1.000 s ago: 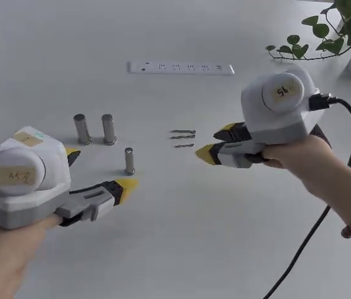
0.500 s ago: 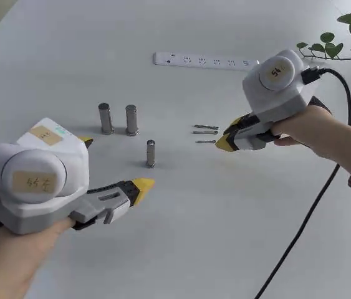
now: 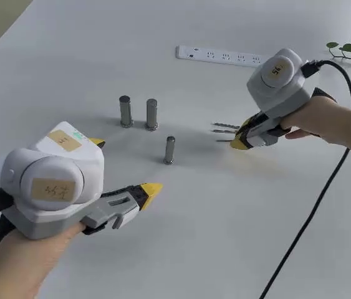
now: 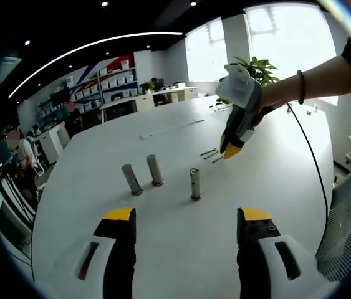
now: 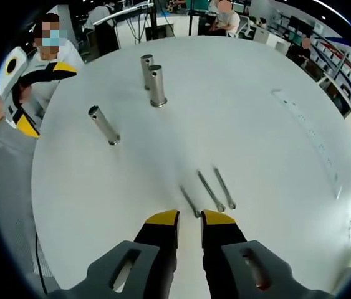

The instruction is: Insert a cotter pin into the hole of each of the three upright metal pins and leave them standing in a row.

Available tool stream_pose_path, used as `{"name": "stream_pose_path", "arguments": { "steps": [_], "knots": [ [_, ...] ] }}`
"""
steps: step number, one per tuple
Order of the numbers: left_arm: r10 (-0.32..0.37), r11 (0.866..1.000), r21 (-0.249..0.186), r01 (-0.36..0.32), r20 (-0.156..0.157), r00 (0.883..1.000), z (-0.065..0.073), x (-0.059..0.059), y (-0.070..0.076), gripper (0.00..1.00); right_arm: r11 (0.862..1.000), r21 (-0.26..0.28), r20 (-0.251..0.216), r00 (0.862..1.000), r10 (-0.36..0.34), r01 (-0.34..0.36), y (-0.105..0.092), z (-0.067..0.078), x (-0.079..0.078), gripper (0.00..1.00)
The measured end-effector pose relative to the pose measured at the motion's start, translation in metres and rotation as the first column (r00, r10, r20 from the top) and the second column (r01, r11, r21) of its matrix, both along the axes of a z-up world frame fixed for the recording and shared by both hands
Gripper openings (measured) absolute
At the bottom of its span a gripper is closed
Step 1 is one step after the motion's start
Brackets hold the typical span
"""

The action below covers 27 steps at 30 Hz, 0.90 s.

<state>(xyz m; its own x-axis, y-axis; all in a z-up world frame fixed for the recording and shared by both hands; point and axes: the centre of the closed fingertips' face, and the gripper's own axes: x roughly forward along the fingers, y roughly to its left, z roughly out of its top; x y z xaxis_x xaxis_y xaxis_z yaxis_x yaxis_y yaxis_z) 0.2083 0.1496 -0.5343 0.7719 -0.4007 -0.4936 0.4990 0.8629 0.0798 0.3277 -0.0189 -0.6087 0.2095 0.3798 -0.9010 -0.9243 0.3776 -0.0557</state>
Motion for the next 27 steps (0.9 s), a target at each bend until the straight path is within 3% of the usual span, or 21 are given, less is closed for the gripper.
{"name": "stream_pose_path", "arguments": {
  "steps": [5,13,17,20,27],
  "knots": [
    [0.0,1.0,-0.001,0.0,0.002,1.0,0.001,-0.0004,-0.0007,0.64,0.999,-0.029,-0.013,1.0,0.028,-0.029,0.0005,-0.0083,0.0035,0.06],
    [0.005,1.0,0.001,-0.005,0.0,1.0,0.0014,-0.0016,0.0017,0.62,0.997,-0.053,-0.034,0.998,0.05,-0.052,0.0006,-0.0041,0.0012,0.02],
    [0.009,1.0,-0.007,-0.009,-0.002,1.0,0.0019,-0.002,0.0022,0.61,0.986,-0.115,0.001,0.993,0.12,-0.119,-0.0043,-0.0056,0.0064,0.0],
    [0.008,1.0,-0.011,-0.009,-0.01,1.0,0.0004,-0.0025,0.0008,0.6,0.966,-0.169,0.035,0.979,0.202,-0.194,-0.0037,-0.0052,0.0092,0.0],
    [0.001,1.0,-0.013,-0.001,-0.019,1.0,-0.0009,-0.0032,-0.0015,0.6,0.963,-0.169,0.017,0.977,0.214,-0.208,-0.0004,-0.004,0.0043,0.0]
  ]
}}
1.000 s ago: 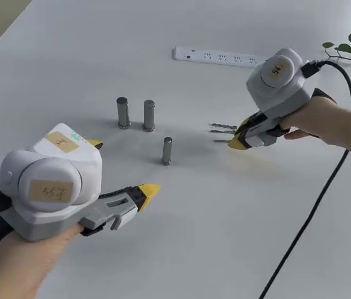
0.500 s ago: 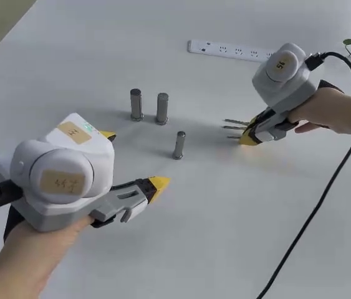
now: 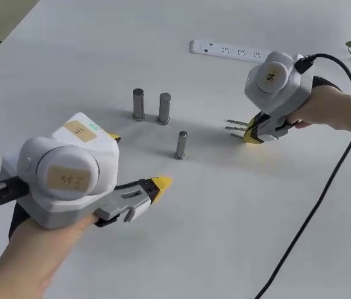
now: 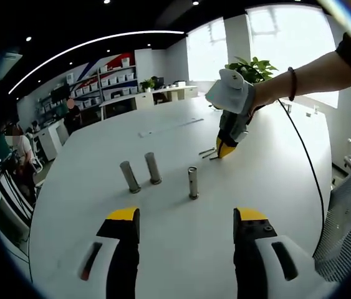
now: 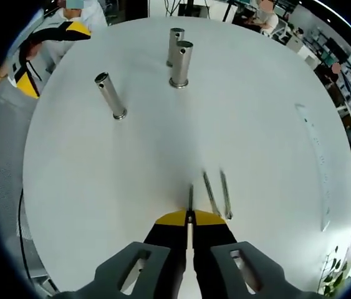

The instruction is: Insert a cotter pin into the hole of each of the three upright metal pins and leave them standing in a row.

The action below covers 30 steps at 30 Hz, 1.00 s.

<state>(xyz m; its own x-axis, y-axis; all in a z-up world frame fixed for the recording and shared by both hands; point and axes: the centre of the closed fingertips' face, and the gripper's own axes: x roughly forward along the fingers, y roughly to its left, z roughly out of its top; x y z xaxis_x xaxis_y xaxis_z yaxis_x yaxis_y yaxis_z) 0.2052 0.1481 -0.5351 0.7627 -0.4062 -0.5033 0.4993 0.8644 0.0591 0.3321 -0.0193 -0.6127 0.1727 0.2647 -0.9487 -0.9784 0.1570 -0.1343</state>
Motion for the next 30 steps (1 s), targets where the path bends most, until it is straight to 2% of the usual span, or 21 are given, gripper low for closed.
{"name": "stream_pose_path", "arguments": {
  "steps": [3,7,10,11,12,14,17,20,24,27,28,30],
  "knots": [
    [-0.004,1.0,-0.003,0.004,0.001,1.0,0.001,0.0,0.0,0.59,1.0,0.015,-0.003,1.0,0.002,-0.002,0.003,0.002,-0.004,0.0],
    [-0.024,1.0,-0.005,0.024,-0.005,1.0,0.001,-0.002,-0.002,0.51,1.0,0.016,0.003,1.0,0.025,-0.025,0.007,0.008,-0.013,0.0],
    [-0.042,0.999,0.001,0.042,-0.002,0.999,0.003,-0.003,-0.005,0.49,0.998,0.023,0.03,0.998,0.053,-0.054,0.011,0.016,-0.019,0.0],
    [-0.05,0.999,0.003,0.05,-0.003,0.999,0.003,-0.004,-0.006,0.49,0.998,0.036,0.036,0.998,0.059,-0.06,0.013,0.015,-0.013,0.0],
    [-0.054,0.998,0.008,0.054,-0.006,0.999,0.003,-0.004,-0.007,0.48,0.997,0.045,0.041,0.997,0.063,-0.065,0.015,0.017,-0.015,0.0],
    [-0.061,0.998,0.029,0.062,-0.018,0.998,0.001,-0.005,-0.007,0.45,0.995,0.059,0.054,0.996,0.073,-0.076,0.019,0.024,-0.021,0.0],
    [-0.067,0.998,0.017,0.068,-0.025,0.997,0.001,-0.005,-0.01,0.42,0.99,0.087,0.072,0.992,0.105,-0.112,0.028,0.035,-0.037,0.0],
    [-0.082,0.997,-0.008,0.082,-0.03,0.996,0.005,-0.005,-0.016,0.38,0.981,0.15,0.078,0.99,0.114,-0.125,0.039,0.041,-0.052,0.0],
    [-0.093,0.995,-0.028,0.092,-0.042,0.995,0.009,-0.006,-0.023,0.35,0.967,0.195,0.068,0.986,0.153,-0.163,0.051,0.051,-0.078,0.0],
    [-0.105,0.993,-0.051,0.102,-0.059,0.993,0.01,-0.007,-0.029,0.32,0.96,0.21,0.075,0.982,0.175,-0.187,0.056,0.057,-0.091,0.0],
    [-0.111,0.992,-0.06,0.107,-0.068,0.991,0.01,-0.008,-0.032,0.31,0.952,0.223,0.071,0.978,0.199,-0.21,0.06,0.059,-0.098,0.0],
    [-0.124,0.989,-0.094,0.115,-0.093,0.988,0.01,-0.011,-0.039,0.28,0.932,0.288,0.048,0.975,0.216,-0.221,0.07,0.065,-0.11,0.0]
  ]
}}
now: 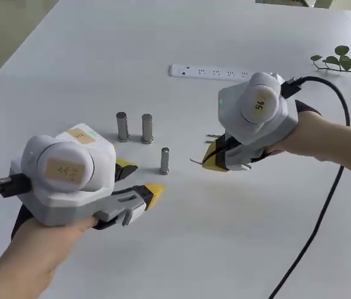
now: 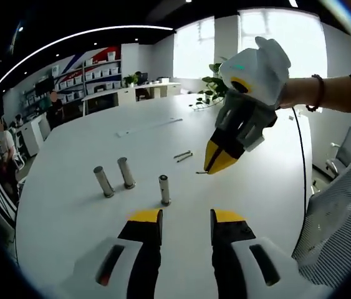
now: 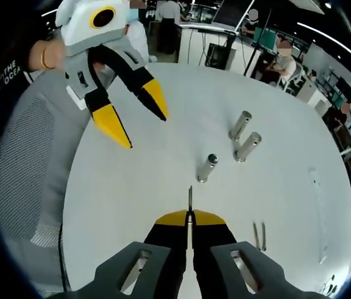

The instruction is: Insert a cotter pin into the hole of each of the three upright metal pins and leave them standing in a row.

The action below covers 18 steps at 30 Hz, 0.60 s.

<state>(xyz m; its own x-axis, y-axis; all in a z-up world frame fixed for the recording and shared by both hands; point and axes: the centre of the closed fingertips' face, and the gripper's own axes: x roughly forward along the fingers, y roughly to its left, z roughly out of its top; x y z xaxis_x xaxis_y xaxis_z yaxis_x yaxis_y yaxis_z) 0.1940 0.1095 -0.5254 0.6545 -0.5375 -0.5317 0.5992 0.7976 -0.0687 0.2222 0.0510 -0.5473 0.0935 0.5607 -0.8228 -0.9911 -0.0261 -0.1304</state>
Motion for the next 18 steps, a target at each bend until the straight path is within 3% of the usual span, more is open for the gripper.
{"name": "stream_pose_path", "arguments": {
  "steps": [6,9,14,18],
  "knots": [
    [-0.016,0.99,-0.143,0.005,-0.074,0.997,0.006,-0.004,-0.018,0.24,1.0,-0.007,0.003,1.0,0.022,-0.022,0.005,0.008,-0.016,0.0],
    [-0.018,0.987,-0.161,0.003,-0.092,0.996,0.007,-0.005,-0.019,0.21,0.999,0.015,-0.003,0.999,0.041,-0.041,0.01,0.008,-0.02,0.0],
    [-0.026,0.974,-0.228,-0.006,-0.137,0.99,0.008,-0.007,-0.024,0.17,0.998,0.022,0.01,0.998,0.061,-0.061,0.015,0.014,-0.027,0.0],
    [-0.025,0.96,-0.279,-0.025,-0.172,0.985,0.01,-0.008,-0.026,0.14,0.996,0.064,0.005,0.998,0.062,-0.062,0.02,0.019,-0.031,0.0]
  ]
}}
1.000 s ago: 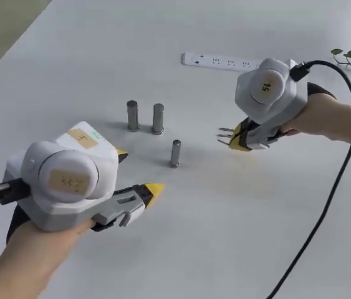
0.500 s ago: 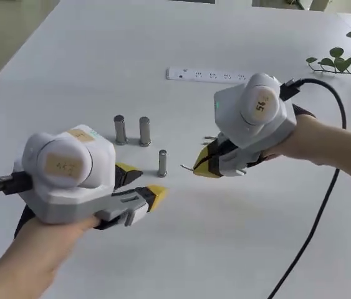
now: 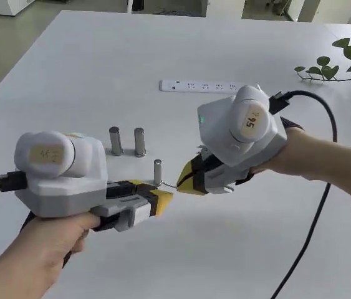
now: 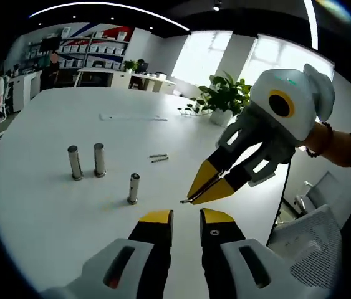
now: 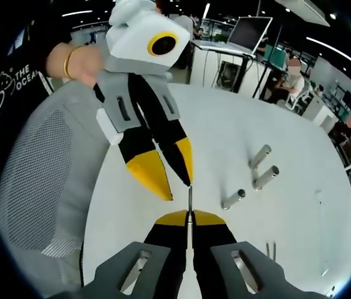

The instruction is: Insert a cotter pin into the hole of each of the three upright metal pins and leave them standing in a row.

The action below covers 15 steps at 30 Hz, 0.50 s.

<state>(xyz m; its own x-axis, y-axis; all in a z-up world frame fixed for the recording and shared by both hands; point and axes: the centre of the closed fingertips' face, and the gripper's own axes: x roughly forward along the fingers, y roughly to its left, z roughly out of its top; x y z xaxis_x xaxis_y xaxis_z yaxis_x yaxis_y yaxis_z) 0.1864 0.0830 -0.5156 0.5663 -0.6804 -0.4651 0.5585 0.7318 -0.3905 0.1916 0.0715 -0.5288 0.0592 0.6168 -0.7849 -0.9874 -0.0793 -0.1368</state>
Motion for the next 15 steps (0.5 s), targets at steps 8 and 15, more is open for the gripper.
{"name": "stream_pose_path", "arguments": {
  "steps": [8,15],
  "knots": [
    [0.012,0.998,-0.067,-0.015,-0.042,0.999,0.004,-0.001,-0.004,0.06,0.999,0.013,0.023,0.999,0.04,-0.04,0.004,0.005,-0.009,0.0],
    [0.027,0.993,-0.116,-0.035,-0.067,0.997,0.007,-0.003,-0.004,0.01,0.999,0.011,0.038,0.998,0.047,-0.048,0.004,0.007,-0.013,0.0]
  ]
}}
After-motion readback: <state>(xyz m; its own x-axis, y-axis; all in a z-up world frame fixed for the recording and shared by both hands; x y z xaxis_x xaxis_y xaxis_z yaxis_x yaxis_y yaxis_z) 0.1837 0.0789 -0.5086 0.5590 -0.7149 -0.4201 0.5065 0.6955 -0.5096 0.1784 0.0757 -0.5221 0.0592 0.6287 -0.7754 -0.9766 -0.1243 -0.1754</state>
